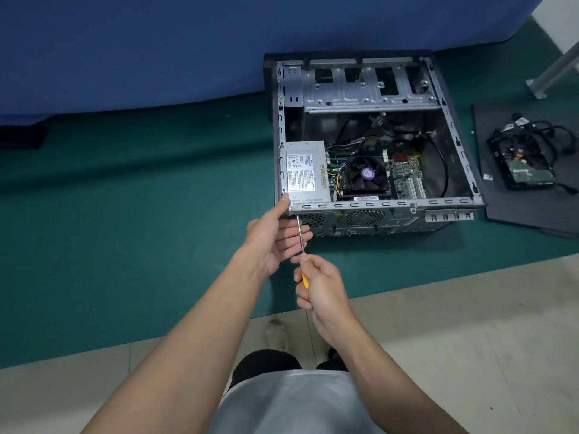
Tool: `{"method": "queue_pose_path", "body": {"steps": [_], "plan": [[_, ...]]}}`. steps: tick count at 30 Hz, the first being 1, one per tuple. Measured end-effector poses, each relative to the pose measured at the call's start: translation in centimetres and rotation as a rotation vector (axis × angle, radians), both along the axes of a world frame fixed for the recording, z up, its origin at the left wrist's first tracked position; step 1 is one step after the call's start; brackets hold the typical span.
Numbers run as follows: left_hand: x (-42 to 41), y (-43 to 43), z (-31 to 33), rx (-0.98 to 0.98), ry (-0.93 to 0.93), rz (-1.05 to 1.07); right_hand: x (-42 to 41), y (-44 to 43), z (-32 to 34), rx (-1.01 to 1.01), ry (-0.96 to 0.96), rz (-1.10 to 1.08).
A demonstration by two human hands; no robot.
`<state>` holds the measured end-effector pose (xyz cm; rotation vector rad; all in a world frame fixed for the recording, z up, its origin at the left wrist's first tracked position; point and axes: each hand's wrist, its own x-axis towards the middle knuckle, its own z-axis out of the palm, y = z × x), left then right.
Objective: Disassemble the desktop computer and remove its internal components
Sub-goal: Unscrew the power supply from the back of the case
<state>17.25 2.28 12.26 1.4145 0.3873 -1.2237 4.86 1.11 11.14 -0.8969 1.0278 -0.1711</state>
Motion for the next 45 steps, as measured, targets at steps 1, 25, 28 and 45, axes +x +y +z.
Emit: {"method": "queue_pose_path", "body": {"steps": [1,25,28,45], "plan": [[0.0,0.0,0.1,-0.014,0.011,0.0,0.1,0.0,0.1,0.019,-0.018,-0.002],[0.5,-0.1,0.2,-0.029,-0.019,0.021,0.5,0.3,-1.5,0.905,-0.514,-0.204],[0.5,0.0,0.2,-0.035,-0.015,0.025,0.8,0.2,-0.9,0.641,-0.382,-0.167],[-0.5,-0.3,0.8,-0.003,-0.134,0.094,2.3,1.9,1.1,-0.109,0.129,-0.006]]}}
